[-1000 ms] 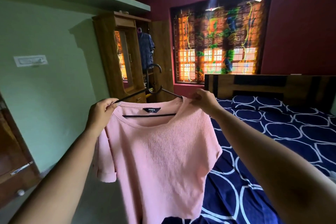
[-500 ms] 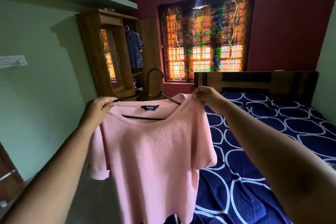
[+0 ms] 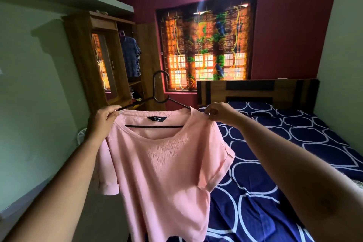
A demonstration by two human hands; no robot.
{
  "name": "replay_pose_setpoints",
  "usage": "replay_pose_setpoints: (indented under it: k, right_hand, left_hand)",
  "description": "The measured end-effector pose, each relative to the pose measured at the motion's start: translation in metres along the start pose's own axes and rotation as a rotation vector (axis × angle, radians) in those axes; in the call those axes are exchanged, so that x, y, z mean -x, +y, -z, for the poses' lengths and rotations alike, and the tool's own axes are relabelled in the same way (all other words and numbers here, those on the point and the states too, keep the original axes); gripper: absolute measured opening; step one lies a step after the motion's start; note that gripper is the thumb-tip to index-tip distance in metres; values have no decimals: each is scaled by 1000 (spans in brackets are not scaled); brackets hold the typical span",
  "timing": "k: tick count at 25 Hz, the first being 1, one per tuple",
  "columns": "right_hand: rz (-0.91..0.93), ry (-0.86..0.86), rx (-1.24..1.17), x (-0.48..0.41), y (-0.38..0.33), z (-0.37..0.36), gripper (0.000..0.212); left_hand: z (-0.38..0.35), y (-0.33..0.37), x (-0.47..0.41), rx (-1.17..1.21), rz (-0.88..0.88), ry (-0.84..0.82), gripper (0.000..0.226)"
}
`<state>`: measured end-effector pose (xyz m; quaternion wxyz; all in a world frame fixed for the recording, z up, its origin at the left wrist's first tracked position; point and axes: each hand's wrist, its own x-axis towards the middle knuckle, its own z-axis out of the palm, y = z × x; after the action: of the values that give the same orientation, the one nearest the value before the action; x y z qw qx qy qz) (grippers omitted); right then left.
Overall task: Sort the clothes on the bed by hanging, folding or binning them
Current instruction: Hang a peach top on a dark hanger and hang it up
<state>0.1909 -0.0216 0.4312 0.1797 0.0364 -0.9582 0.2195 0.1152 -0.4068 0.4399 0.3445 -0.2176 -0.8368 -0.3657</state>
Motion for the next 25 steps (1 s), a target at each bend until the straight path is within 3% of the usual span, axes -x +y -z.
replay_pose_setpoints:
  k: [3, 9, 15, 18, 25]
  right_hand:
    - [-62, 116, 3, 4, 13, -11, 21]
    - [-270, 219, -258, 11, 18, -32, 26]
    - [-194, 439, -149, 12, 16, -36, 4]
    - [-222, 535, -187, 13, 17, -27, 9]
    - [-293, 468, -330, 8, 24, -13, 21]
  left_hand:
    - [-5, -2, -1, 35, -8, 21, 23]
    - [-11, -14, -3, 44, 25, 24, 23]
    - [-13, -15, 2, 19, 87, 55, 26]
    - [-13, -19, 4, 5, 100, 55, 26]
    - [-12, -19, 5, 100, 99, 66, 26]
